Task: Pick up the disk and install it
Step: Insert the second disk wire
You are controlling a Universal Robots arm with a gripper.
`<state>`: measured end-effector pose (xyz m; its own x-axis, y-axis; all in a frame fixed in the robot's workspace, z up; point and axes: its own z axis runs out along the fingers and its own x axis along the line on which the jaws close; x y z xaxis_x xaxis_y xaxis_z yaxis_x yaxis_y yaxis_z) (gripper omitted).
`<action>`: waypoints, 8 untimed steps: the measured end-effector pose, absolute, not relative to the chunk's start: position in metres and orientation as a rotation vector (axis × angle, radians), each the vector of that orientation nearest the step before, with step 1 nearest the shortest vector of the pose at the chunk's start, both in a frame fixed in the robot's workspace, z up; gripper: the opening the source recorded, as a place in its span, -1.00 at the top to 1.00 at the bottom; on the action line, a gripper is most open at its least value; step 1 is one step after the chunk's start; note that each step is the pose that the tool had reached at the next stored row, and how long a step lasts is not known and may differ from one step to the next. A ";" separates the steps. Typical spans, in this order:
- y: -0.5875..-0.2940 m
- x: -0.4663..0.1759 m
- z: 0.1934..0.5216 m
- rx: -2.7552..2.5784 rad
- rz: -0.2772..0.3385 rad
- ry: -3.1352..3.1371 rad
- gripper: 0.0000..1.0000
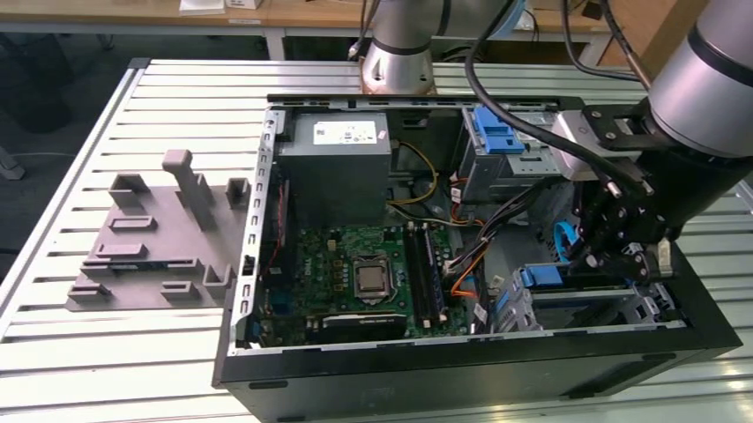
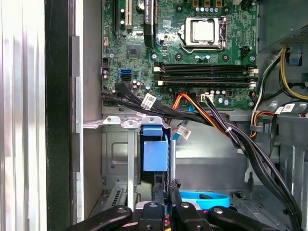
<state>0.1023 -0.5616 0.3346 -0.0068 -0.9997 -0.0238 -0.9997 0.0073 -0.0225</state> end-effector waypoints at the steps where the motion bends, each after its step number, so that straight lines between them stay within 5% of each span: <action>1: -0.562 0.102 0.335 -2.189 0.001 2.207 0.68; 8: -0.563 0.102 0.333 -2.182 0.009 2.207 0.68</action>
<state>0.1024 -0.5629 0.3334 -0.0109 -0.9995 -0.0307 -0.9997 0.0116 -0.0225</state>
